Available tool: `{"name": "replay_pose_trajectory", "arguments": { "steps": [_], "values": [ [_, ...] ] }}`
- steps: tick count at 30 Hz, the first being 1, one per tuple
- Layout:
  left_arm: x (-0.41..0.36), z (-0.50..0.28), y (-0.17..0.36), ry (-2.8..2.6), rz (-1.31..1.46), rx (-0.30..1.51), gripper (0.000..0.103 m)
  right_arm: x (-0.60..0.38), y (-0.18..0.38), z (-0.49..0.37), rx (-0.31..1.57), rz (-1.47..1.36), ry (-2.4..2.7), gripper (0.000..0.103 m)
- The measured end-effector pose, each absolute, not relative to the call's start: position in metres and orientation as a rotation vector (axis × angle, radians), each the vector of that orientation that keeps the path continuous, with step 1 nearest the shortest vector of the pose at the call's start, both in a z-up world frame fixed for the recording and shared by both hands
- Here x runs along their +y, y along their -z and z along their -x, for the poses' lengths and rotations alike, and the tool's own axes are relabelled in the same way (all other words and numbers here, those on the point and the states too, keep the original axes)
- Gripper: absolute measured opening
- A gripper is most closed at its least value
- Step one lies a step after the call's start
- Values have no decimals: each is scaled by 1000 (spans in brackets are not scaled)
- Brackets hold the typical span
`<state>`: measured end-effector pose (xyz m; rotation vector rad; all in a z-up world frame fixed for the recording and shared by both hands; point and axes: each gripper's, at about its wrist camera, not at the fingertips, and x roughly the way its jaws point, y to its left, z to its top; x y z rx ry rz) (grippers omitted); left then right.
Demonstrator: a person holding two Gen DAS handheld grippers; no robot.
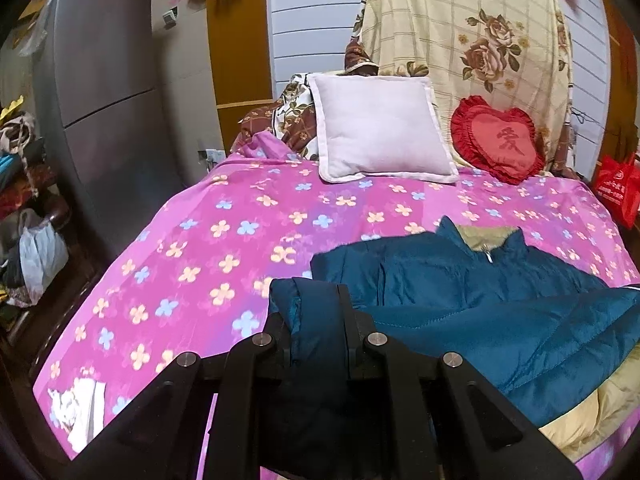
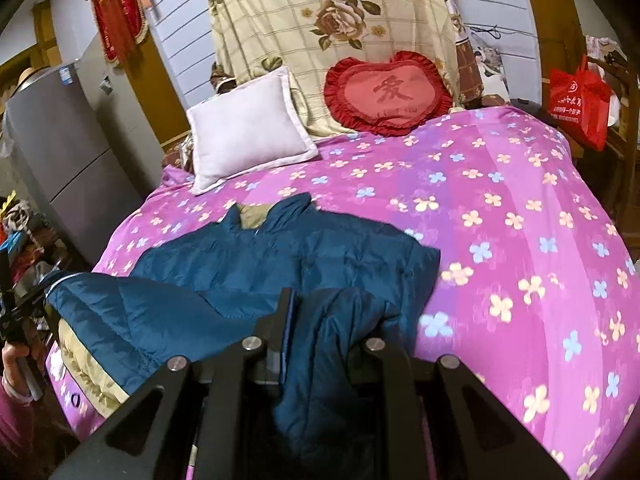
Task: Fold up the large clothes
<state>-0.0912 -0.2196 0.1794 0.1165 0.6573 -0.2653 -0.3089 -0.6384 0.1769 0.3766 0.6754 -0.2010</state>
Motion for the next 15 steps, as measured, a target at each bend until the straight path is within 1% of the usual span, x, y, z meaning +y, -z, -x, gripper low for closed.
{"name": "replay_pose_trajectory", "arguments": {
  "steps": [8,15],
  "values": [
    [-248,38,-171,244,-99,708,0,-666,-161,258,705,-397,243,18],
    [-275,-1,-141,211,-125,728,0,-689,-130,211,742,-414,295,17]
  ]
}}
